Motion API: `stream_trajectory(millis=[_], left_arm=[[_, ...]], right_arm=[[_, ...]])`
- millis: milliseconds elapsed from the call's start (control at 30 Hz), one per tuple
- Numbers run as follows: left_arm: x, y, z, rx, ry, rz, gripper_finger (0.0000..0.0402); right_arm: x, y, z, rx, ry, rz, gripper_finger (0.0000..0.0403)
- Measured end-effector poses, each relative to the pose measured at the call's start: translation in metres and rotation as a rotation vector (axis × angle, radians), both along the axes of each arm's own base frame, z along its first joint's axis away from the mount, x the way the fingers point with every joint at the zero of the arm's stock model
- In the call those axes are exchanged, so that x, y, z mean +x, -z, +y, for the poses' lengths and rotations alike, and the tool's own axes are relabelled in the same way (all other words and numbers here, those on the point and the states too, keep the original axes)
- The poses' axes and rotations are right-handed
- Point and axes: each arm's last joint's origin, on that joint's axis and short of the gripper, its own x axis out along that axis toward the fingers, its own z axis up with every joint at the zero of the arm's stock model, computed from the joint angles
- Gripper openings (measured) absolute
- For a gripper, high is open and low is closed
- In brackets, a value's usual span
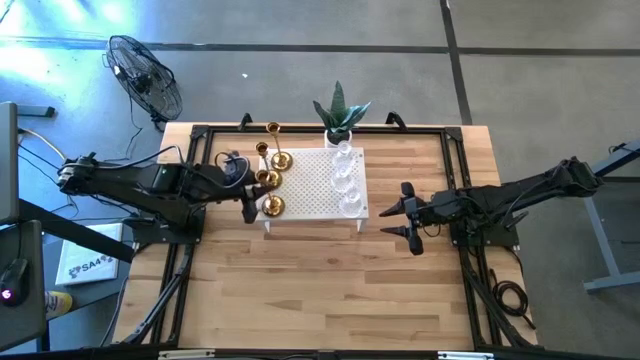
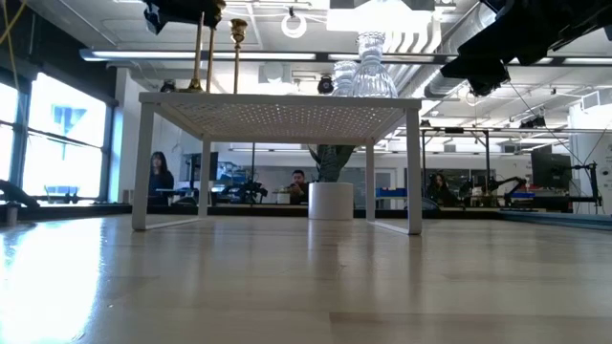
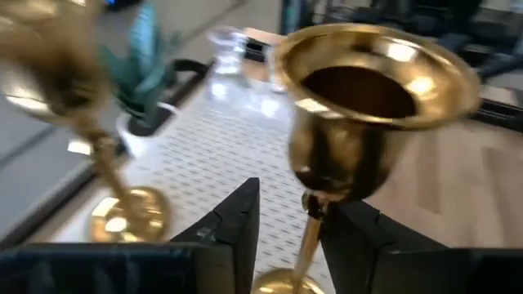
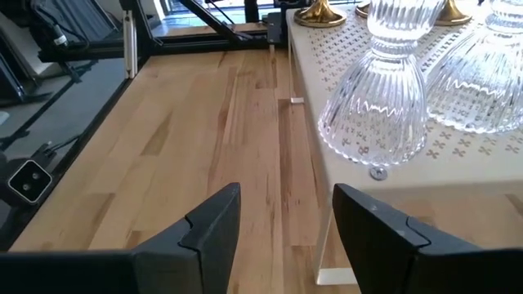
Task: Pick & Place candle stick holders
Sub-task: Put the gold candle stand on the shelf aligned with the other gold candle holders
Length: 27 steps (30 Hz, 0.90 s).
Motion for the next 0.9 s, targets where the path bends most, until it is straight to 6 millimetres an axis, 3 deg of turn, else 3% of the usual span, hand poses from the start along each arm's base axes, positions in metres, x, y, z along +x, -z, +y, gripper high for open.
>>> stream_trajectory(millis=[633,900], left_arm=[[-0.001,0.001,-0.001,-0.012,0.051,0.019,0.0191],[-0.013,-0.003,-0.001,0.009,0.109,0.022,0.0195]], right_arm=[[0.0,0.0,0.0,-0.004,0.001,0.001,0.0188],[0.0,0.0,0.0,-0.025,-0.002,0.0,0.0188]])
